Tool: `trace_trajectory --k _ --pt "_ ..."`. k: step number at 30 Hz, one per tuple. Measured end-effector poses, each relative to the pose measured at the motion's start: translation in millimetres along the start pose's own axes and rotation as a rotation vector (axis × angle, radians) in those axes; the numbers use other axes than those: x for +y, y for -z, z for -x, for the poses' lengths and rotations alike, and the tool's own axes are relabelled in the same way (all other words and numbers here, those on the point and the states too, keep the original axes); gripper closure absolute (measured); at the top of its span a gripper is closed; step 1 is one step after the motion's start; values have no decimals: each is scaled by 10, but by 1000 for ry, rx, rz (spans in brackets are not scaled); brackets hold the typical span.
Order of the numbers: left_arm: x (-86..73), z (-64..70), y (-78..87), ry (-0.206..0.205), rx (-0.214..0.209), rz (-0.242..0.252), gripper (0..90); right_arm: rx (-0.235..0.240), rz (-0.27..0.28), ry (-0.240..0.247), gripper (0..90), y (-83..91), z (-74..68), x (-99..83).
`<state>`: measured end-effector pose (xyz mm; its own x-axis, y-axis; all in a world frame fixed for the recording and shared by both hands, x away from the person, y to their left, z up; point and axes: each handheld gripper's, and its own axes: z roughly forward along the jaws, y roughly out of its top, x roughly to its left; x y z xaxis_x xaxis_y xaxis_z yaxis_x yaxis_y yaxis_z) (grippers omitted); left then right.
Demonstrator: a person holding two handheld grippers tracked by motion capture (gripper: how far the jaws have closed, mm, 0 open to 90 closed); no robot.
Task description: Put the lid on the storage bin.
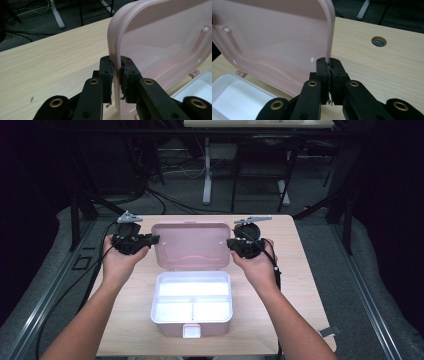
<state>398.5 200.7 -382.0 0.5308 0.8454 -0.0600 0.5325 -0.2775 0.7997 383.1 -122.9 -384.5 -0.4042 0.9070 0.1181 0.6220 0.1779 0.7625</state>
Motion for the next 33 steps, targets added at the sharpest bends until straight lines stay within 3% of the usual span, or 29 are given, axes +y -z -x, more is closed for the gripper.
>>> trace_trajectory --k 5,12,15,16,33 --pt "22 50 -10 -32 22 -5 815 10 8 -9 871 11 31 -25" --pt "16 55 -4 -42 19 1 815 49 8 -19 846 2 93 -12" --pt "14 52 -2 -43 17 3 815 53 29 -15 831 4 87 17" --pt "12 54 0 -45 17 4 815 25 41 -14 830 6 73 32" --pt "6 73 114 -62 -18 16 772 50 94 9 818 207 16 132"
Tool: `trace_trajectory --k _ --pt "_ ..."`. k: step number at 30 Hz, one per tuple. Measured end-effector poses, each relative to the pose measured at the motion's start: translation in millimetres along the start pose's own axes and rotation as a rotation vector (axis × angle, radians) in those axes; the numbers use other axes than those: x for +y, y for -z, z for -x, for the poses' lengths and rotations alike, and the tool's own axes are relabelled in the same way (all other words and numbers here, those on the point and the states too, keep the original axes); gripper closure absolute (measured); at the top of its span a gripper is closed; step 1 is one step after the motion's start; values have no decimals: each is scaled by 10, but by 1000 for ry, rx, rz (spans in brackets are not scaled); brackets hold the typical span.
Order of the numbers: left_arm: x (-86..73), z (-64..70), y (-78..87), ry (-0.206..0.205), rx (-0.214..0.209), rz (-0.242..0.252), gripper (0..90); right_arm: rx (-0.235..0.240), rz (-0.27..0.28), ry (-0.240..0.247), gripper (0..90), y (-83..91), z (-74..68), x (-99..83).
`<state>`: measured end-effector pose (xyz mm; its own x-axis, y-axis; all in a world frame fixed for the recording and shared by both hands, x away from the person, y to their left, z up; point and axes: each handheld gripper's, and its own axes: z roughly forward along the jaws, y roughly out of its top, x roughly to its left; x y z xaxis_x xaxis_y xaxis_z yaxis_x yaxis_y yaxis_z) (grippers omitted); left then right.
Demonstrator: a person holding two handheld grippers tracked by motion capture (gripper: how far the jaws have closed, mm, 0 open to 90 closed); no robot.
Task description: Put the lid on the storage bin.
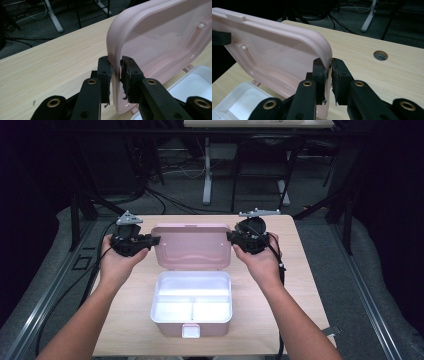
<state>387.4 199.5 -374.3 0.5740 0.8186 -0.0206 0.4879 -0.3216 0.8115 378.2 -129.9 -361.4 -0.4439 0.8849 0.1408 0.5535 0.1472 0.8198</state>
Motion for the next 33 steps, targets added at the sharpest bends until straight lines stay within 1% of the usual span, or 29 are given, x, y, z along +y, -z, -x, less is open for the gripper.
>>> trace_trajectory --k 1,4,15,21,22,25,33 --pt "1 -1 6 1 -2 3 772 0 -10 3 818 13 0 1" --pt "5 -11 25 5 -13 6 772 4 -9 3 818 27 -3 -4" --pt "13 -4 90 14 -25 24 770 12 -10 9 817 78 -21 -7" --pt "25 14 135 5 -25 31 762 16 -4 9 817 103 -26 -13" --pt "29 16 145 -3 -24 28 762 17 1 10 816 105 -26 -16" --pt "29 21 162 -4 -25 33 760 19 -3 12 816 132 -31 -19" --pt "5 54 213 -9 -27 52 748 32 16 14 815 197 -48 -50"
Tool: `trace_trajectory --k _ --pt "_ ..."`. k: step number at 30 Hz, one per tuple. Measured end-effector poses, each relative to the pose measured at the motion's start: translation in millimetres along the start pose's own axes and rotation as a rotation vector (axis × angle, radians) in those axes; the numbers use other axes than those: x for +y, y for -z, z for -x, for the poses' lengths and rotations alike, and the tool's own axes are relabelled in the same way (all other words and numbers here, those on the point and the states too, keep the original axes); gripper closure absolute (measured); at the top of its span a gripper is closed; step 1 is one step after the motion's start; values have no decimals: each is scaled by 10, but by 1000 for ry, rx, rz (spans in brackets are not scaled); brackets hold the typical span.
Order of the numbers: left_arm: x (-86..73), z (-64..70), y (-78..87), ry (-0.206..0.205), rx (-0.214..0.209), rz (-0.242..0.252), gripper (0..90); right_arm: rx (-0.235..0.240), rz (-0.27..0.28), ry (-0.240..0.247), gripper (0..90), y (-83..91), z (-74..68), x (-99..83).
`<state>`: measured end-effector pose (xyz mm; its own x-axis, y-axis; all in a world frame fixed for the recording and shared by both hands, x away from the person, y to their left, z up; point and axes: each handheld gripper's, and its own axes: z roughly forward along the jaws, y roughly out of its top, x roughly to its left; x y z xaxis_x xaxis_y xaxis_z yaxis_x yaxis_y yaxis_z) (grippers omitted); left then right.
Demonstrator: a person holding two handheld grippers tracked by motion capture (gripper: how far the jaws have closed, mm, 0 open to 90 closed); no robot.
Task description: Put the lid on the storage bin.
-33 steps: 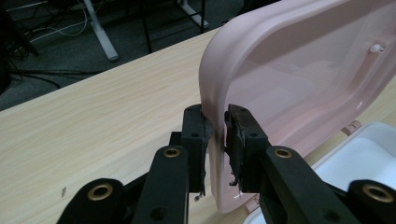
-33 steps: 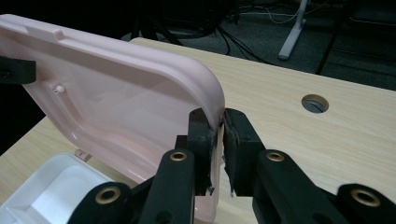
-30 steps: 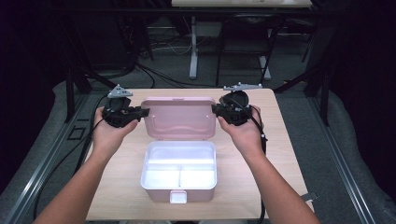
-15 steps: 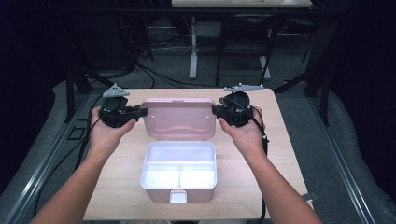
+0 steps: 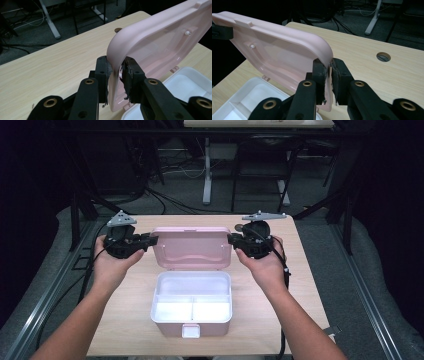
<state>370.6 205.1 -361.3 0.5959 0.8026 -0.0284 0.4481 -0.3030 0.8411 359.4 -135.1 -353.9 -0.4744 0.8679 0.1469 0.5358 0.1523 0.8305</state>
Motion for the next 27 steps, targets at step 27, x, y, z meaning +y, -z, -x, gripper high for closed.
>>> trace_trajectory --k 27 --pt "-95 103 187 -22 -35 17 733 30 14 29 796 178 -82 -143"
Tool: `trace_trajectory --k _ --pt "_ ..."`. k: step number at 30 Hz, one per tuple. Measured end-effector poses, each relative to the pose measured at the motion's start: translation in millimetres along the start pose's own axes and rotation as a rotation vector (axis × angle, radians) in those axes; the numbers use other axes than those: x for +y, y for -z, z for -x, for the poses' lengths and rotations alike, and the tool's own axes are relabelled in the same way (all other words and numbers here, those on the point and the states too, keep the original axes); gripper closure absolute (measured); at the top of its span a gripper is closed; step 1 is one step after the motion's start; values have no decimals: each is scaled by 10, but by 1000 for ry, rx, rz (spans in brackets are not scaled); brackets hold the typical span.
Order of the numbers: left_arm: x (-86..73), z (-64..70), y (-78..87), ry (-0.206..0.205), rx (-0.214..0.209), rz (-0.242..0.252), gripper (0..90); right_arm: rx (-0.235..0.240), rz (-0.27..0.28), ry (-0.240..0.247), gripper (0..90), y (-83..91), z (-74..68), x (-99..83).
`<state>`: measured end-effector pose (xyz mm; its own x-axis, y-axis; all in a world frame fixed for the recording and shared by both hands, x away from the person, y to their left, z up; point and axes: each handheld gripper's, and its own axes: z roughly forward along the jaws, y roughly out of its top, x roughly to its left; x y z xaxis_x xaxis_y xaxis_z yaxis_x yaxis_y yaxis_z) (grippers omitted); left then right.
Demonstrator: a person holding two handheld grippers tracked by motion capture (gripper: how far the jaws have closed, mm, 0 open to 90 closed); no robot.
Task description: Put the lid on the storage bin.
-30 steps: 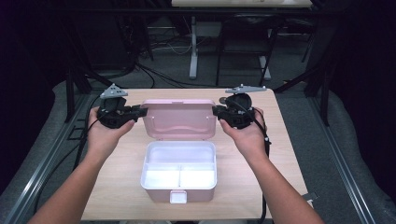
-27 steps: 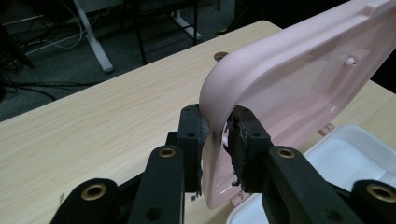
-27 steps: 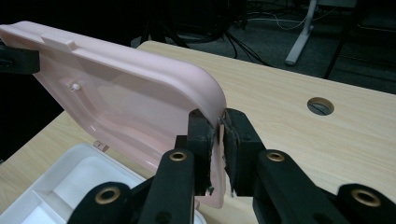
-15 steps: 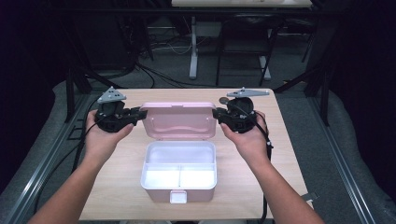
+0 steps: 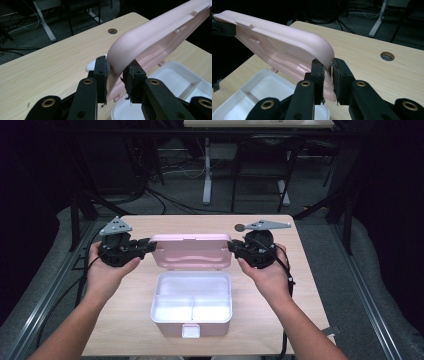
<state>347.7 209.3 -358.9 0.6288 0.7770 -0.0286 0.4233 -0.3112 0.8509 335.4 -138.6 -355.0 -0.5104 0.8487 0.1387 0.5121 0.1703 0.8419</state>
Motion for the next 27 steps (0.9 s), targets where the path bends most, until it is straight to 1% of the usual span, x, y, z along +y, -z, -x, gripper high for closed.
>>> trace_trajectory --k 10,11,12,19,24,27 --pt "-34 41 53 -14 -6 4 727 9 7 5 786 42 -25 -46" --pt "-37 44 57 -16 -7 4 727 -3 8 8 785 51 -33 -58" --pt "-40 51 62 -17 -5 4 726 13 11 7 785 53 -31 -64" --pt "-79 60 94 -18 -23 4 719 18 7 14 783 88 -49 -95" --pt "-96 78 121 -30 -23 -2 719 31 2 16 781 111 -55 -116" --pt "-118 85 129 -26 -25 6 717 29 2 23 779 126 -66 -133"
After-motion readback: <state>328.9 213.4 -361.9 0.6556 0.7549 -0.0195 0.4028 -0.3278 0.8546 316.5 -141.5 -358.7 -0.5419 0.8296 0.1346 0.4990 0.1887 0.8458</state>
